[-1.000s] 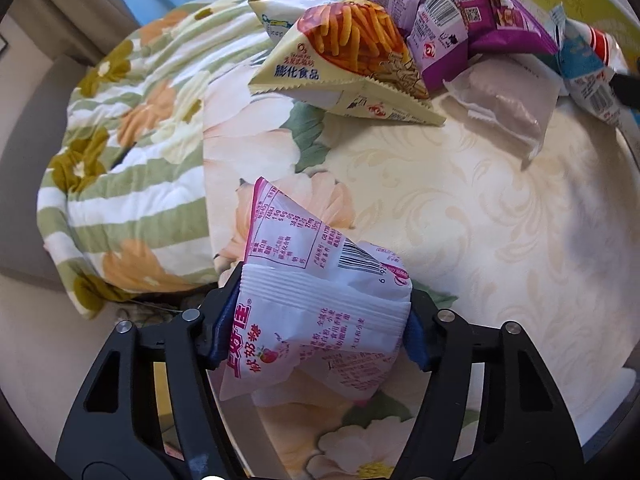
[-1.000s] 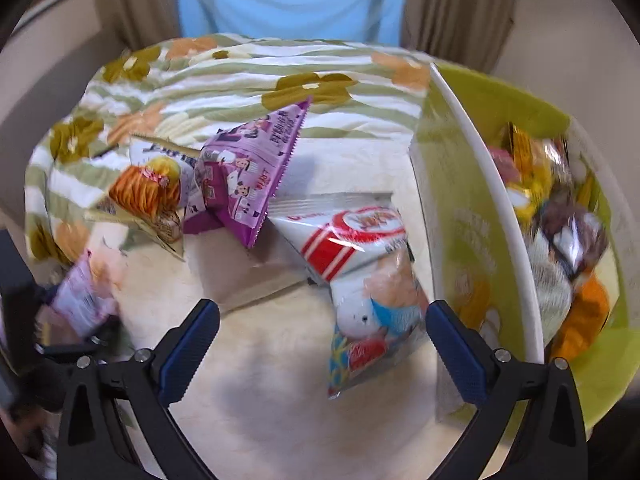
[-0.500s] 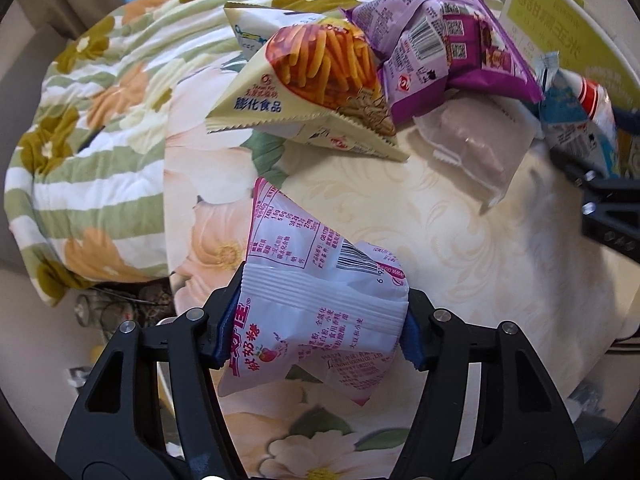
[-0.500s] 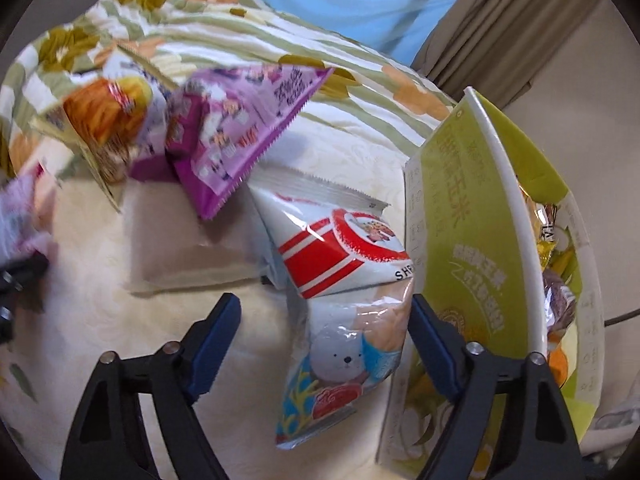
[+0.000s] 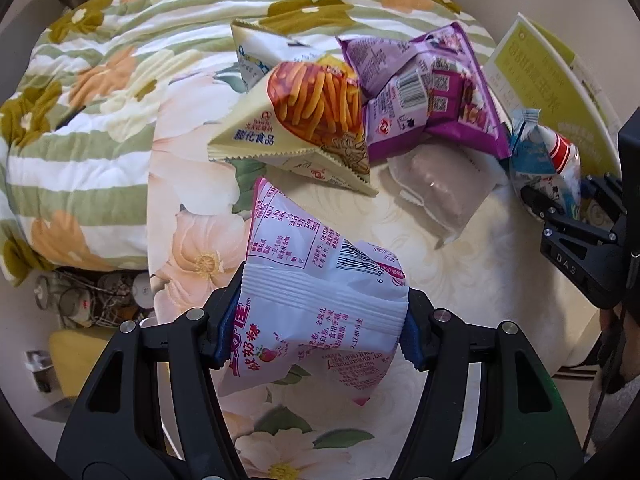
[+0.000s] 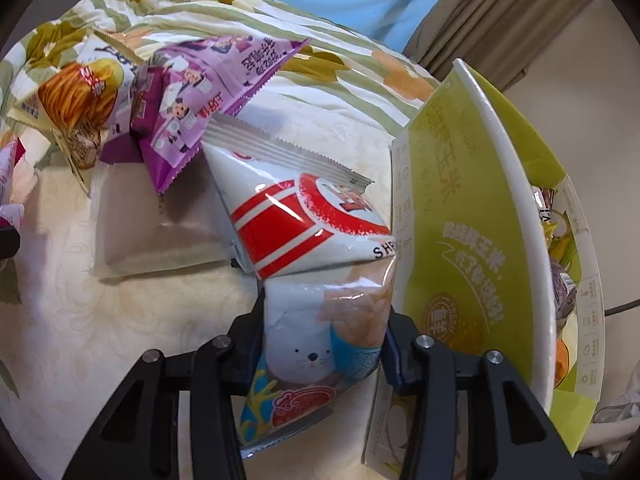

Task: Organize snacks
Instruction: 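Lift both bags and carry them over the green box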

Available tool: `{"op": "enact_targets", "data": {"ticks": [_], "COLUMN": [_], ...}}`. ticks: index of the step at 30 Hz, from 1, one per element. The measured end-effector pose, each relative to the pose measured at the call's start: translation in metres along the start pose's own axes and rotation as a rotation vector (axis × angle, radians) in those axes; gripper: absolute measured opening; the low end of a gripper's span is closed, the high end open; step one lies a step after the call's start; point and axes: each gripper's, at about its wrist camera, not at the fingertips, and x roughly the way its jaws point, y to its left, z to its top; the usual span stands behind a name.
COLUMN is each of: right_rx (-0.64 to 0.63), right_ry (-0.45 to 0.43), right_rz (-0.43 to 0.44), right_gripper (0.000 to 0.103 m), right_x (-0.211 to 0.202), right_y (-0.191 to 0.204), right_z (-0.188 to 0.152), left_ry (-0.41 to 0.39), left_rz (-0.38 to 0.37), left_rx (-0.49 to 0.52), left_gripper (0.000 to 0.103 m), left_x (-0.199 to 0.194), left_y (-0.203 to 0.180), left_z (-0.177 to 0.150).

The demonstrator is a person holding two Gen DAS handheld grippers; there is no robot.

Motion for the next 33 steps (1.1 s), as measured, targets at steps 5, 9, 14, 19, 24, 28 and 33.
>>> {"op": "enact_targets", "data": {"ticks": [5, 9, 14, 19, 24, 28, 33], "right_rx": [0.051, 0.106, 0.211, 0.361, 0.449, 0.490, 0.507], "right_ry": [-0.018, -0.047, -0.100, -0.152, -0.197, -0.222, -0.247], "right_rz": [0.034, 0.078, 0.177, 0.293, 0.293, 0.283, 0.291], "right_gripper": [0.043, 0.043, 0.043, 0.043, 0.043, 0.043, 0.043], "right_x": [-0.021, -0.047, -0.086, -0.130, -0.156, -0.169, -0.170], "right_y": [-0.008, -0.015, -0.032, -0.061, -0.098, -0.137, -0.187], "right_z": [0.004, 0.003, 0.005, -0.003, -0.014, -0.027, -0.042], "left_ry": [-0.026, -0.063, -0.117, -0.189, -0.243, -0.256, -0.260], "left_rz": [-0.012, -0.034, -0.066, -0.114, -0.178, -0.225, -0.261], "left_rx": [0.004, 0.013, 0.060, 0.133, 0.194, 0.220, 0.226], "left_gripper": [0.060, 0.060, 0.060, 0.060, 0.060, 0.060, 0.060], "left_x": [-0.016, -0.036, -0.065, -0.101, -0.126, -0.136, -0.137], "left_y": [0.001, -0.003, -0.019, -0.048, -0.091, -0.131, -0.190], "left_z": [0.002, 0.004, 0.011, 0.027, 0.046, 0.057, 0.065]}}
